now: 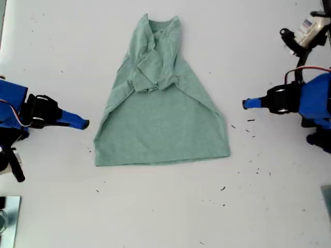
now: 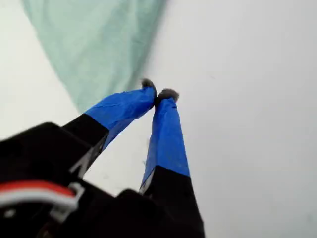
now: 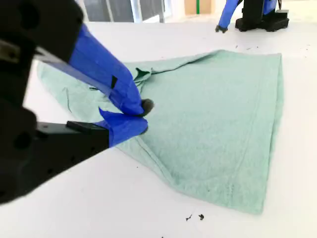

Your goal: Fold t shirt

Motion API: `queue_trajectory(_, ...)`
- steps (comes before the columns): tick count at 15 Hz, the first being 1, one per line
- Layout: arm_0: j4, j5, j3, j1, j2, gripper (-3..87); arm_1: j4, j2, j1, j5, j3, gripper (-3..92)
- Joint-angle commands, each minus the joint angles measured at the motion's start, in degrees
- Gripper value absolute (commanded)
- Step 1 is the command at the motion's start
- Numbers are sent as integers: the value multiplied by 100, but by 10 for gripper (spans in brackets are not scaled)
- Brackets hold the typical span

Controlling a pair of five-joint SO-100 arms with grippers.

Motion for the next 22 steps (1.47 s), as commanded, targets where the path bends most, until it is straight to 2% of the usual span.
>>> queue_trajectory(1,-9,141,18,-176,26,-2,352,-2558,-606,9,-2417,25)
queue_trajectory(4,-35,299,44,-413,26,-2,1740,-5933,-1354,-141,-5950,31)
queue_trajectory(5,-35,299,44,-422,26,-1,2408,-6741,-1521,0,-6820,167)
queue_trajectory(6,-44,299,53,-404,26,-1,2672,-7233,-1652,26,-7339,261)
queue_trajectory(7,-44,316,53,-387,26,-1,2663,-7453,-1731,-18,-7523,303)
queue_trajectory(9,-44,334,53,-334,26,-1,2628,-7699,-1784,-18,-7436,304)
queue_trajectory(10,-44,334,53,-334,26,-1,2452,-7778,-1793,-35,-7172,305)
queue_trajectory(12,-44,360,53,-352,26,-1,1503,-7822,-1758,-97,-6152,305)
queue_trajectory(16,-53,369,62,-316,26,-1,-1266,-8060,-1679,-62,-3762,279)
queue_trajectory(17,-53,378,62,-334,26,-1,-1925,-8394,-1635,-53,-3357,258)
queue_trajectory(18,-53,387,62,-343,26,-1,-2452,-8745,-1626,-62,-3111,180)
queue_trajectory(19,-62,396,62,-343,26,-1,-2689,-8991,-1608,-26,-2953,22)
queue_trajectory(20,-62,396,70,-334,18,-1,-2646,-9053,-1626,9,-2927,-1)
queue_trajectory(22,-79,396,79,-316,18,-1,-1784,-8745,-1687,105,-3199,-10)
